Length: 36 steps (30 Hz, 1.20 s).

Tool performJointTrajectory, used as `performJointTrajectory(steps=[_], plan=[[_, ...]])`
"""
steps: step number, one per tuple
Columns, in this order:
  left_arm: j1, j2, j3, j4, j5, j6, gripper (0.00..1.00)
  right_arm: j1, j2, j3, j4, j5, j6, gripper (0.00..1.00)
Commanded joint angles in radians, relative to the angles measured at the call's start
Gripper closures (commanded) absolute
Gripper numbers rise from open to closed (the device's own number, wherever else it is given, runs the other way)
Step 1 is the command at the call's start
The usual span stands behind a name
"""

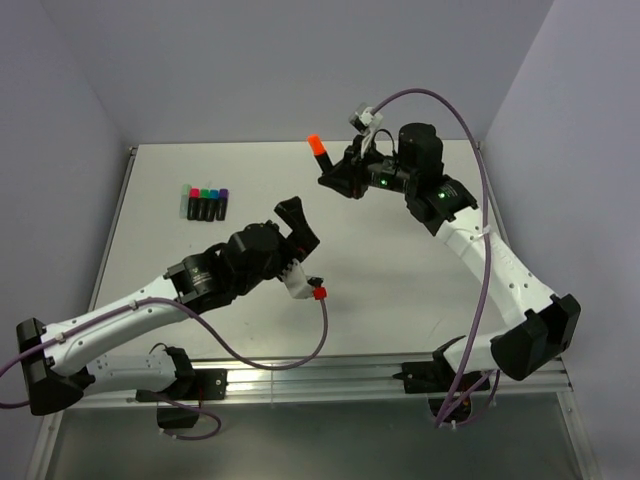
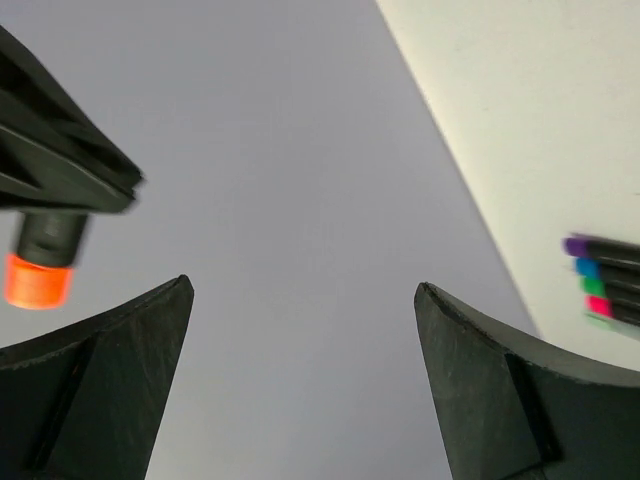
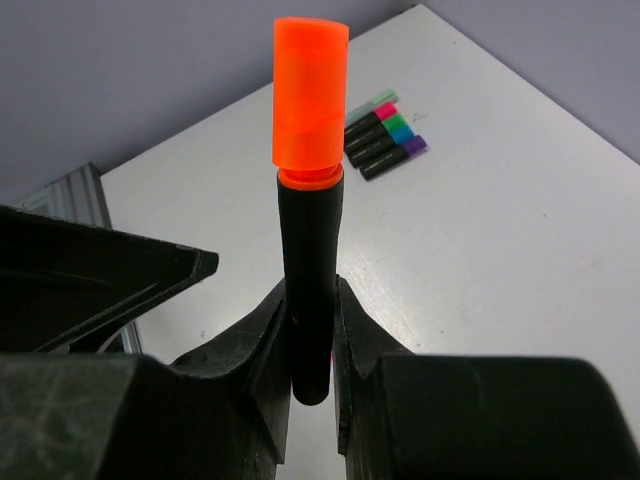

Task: Insert the pens into the pen caps
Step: Insert the pen cap onto the pen, then press the pen cap onto the pen.

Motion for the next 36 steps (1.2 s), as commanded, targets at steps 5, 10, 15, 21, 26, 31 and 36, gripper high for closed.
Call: performJointTrajectory(steps=[5,10,15,21,26,31,36], plan=[[0.132,0.038,0.294,-0.177,0.157,-0.684,0.01,-0.083,0.0,0.039,0.05,-0.155,0.061,1.0],[0.473,0.298,0.752,-0.422,0.427,-1.201,0.0,-0.094,-0.024,-0.008,0.059,-0.311,0.074,1.0],[0.643,0.374,0.96,-0.441,0.767,-1.514,0.03,-0.093,-0.05,-0.051,0.07,-0.41,0.089,1.0],[0.997,0.267,0.591,0.644,1.621,-2.302,0.24,-0.094,-0.066,-0.028,0.07,-0.512,0.112,1.0],[1.04,0.352,0.347,1.729,1.637,-3.314,0.3,-0.088,-0.052,0.013,0.084,-0.543,0.164,1.0],[0.967,0.345,0.294,1.681,1.554,-3.236,0.27,-0.047,-0.032,0.032,0.124,-0.558,0.237,1.0],[0.818,0.329,0.263,1.604,1.572,-3.109,0.3,-0.013,-0.012,0.046,0.153,-0.555,0.276,1.0]])
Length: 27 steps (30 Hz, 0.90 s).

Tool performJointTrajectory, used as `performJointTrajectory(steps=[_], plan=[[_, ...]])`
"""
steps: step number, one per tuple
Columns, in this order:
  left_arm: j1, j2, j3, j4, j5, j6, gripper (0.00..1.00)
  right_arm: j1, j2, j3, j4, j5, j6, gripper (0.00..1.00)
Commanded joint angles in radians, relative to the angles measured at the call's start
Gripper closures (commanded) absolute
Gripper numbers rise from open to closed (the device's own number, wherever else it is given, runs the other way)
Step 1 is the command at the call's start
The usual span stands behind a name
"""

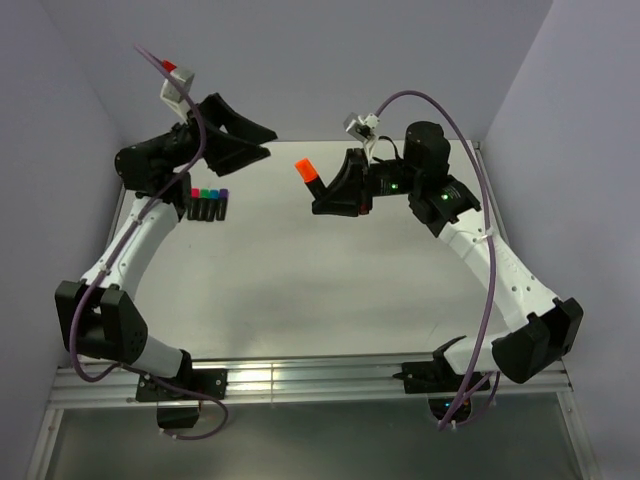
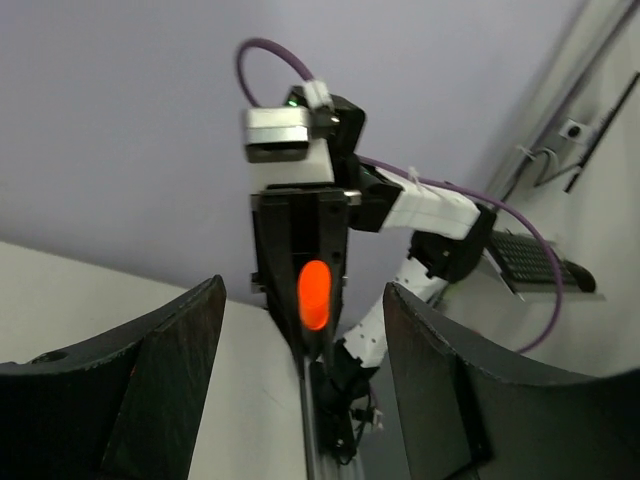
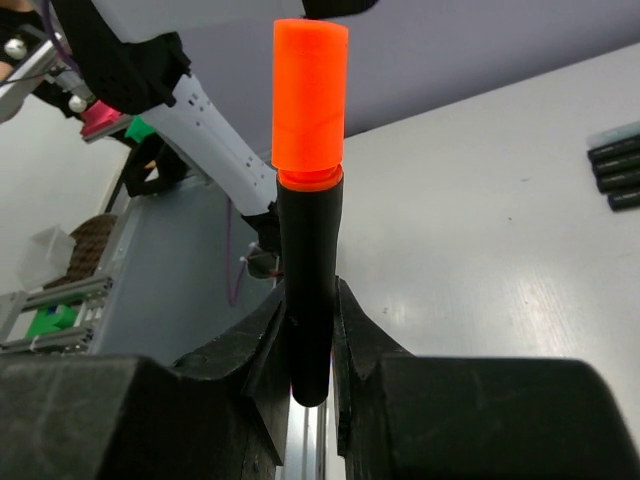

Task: Insert the pens into the pen caps
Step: Press the pen cap onto the pen.

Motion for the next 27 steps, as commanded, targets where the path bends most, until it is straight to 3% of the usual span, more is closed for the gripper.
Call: performJointTrajectory(steps=[1,10,27], plan=[[-0.085,-0.052,-0.025,0.073,0.035,0.038,0.3,0.021,0.006,0.052,0.069,-0.022,0.058,1.0],[-0.12,-0.067,-0.126,0.033,-0.052,0.037,0.39,0.032,0.006,0.035,0.086,-0.007,0.079,1.0],[-0.178,-0.028,-0.051,0.056,-0.08,-0.004,0.37,0.053,0.026,0.06,0.101,0.032,0.092,1.0]])
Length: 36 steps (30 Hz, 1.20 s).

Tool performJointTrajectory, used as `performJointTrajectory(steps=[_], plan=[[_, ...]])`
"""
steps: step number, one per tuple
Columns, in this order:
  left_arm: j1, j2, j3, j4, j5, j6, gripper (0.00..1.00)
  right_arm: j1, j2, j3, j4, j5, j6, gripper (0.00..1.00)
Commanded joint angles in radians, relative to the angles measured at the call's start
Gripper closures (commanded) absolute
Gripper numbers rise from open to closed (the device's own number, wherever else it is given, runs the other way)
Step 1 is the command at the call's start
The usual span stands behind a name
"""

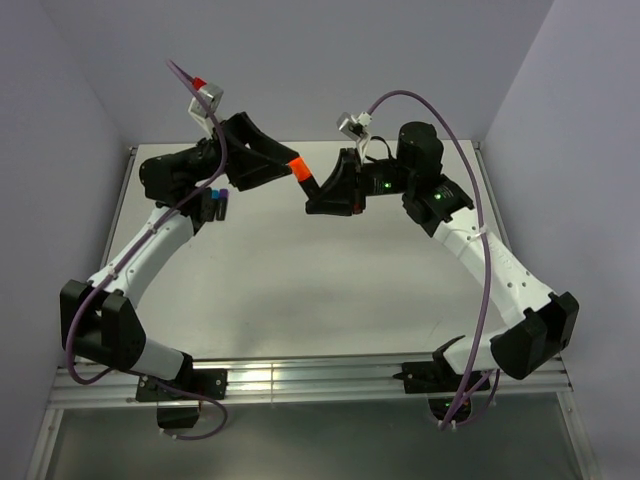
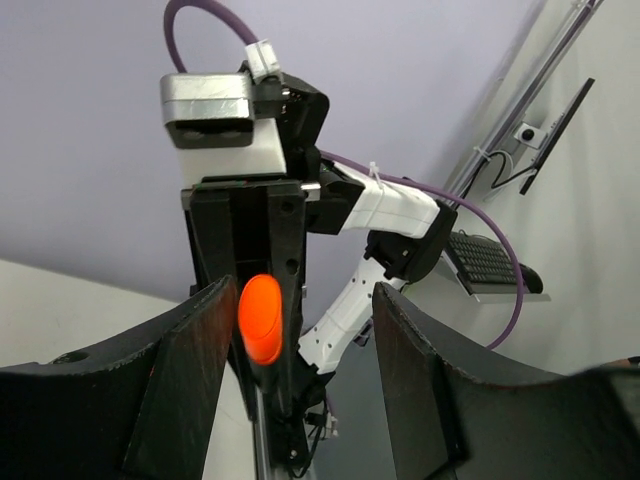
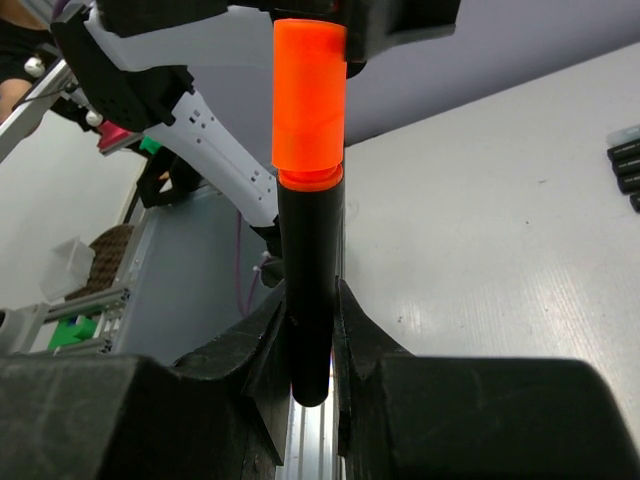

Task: Insert the pens into the pen caps
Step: Press the pen cap onto the pen.

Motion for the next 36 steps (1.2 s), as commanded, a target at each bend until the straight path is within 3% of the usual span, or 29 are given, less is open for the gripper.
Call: performJointTrajectory(steps=[1,10,13,16,20,23,32,36], plan=[[-0.016,0.005,0.051,0.047,-0.029,-0.019,0.37,0.013,0.005,0.053,0.048,0.008,0.012,1.0],[-0.036,0.019,0.052,0.051,-0.035,-0.023,0.43,0.017,0.005,0.057,0.048,0.003,0.012,1.0],[-0.04,0.025,0.062,0.046,-0.04,-0.021,0.49,0.022,0.008,0.057,0.048,0.008,0.011,1.0],[-0.046,0.028,0.063,0.044,-0.038,-0.023,0.6,0.022,0.006,0.056,0.047,0.014,0.008,1.0],[-0.057,0.024,0.052,0.026,-0.035,-0.016,0.86,0.022,0.003,0.05,0.041,0.031,-0.001,1.0],[-0.06,0.014,0.033,-0.015,-0.032,0.007,0.99,0.022,0.005,0.06,0.018,0.067,-0.024,1.0],[-0.063,-0.041,0.011,-0.29,0.008,0.221,1.0,0.022,0.025,0.114,-0.07,0.264,-0.055,1.0],[-0.073,-0.048,0.057,-0.558,0.026,0.423,1.0,0.022,0.032,0.125,-0.09,0.318,-0.057,1.0]])
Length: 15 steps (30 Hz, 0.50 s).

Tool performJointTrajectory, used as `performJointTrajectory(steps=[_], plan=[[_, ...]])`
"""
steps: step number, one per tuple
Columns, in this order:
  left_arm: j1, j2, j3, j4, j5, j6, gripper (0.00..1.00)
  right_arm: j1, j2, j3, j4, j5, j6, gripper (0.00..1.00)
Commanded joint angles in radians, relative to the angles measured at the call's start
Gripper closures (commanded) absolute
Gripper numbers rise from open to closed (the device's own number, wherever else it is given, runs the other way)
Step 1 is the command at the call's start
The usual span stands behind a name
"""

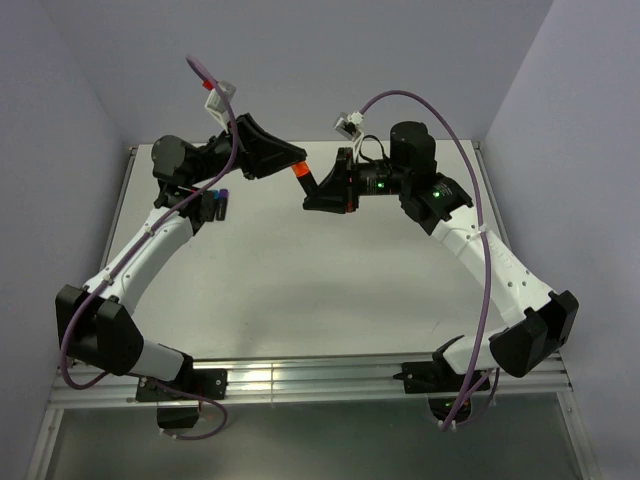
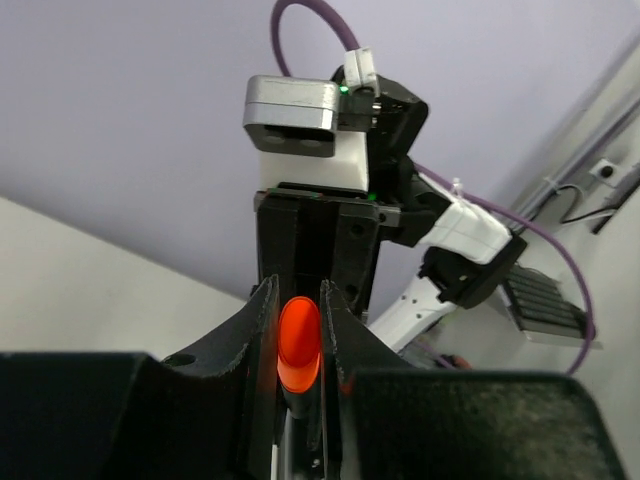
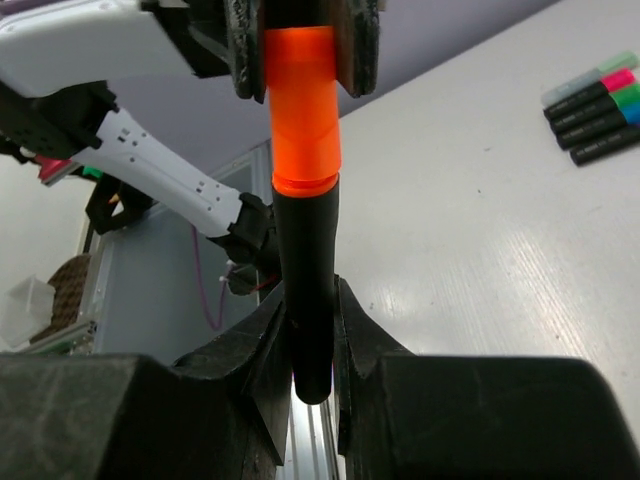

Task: Insert the pens into the pen caps
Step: Press the pen cap onto the pen.

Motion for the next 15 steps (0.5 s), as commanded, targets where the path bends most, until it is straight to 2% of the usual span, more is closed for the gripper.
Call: performJointTrajectory(steps=[1,2,4,6,7,9,10,11,15], plan=[[-0.045,-0.034,0.052,-0.378,0.112,0.241,1.0,0.001,0.018,0.078,0.05,0.15,-0.011,1.0],[-0.051,-0.031,0.092,-0.452,0.114,0.354,1.0,0.001,0.019,0.081,0.048,0.151,-0.017,1.0],[-0.065,-0.035,0.112,-0.577,0.12,0.431,1.0,0.0,0.016,0.073,0.042,0.15,-0.025,1.0],[-0.07,-0.047,0.078,-0.542,0.133,0.433,1.0,0.001,0.015,0.069,0.045,0.144,-0.033,1.0],[-0.071,-0.057,0.057,-0.43,0.153,0.407,1.0,0.001,0.018,0.067,0.046,0.123,-0.039,1.0],[-0.074,-0.063,-0.053,-0.209,0.227,0.25,1.0,0.001,0.022,0.069,0.065,0.084,-0.041,1.0],[-0.077,-0.069,-0.096,0.063,0.25,0.178,1.0,0.001,0.025,0.07,0.076,0.035,-0.024,1.0],[-0.08,-0.06,-0.153,0.149,0.288,0.06,1.0,0.0,0.03,0.073,0.088,0.017,-0.013,1.0],[-0.108,-0.014,-0.17,0.272,0.316,-0.044,1.0,0.001,0.035,0.096,0.122,-0.046,-0.001,1.0]])
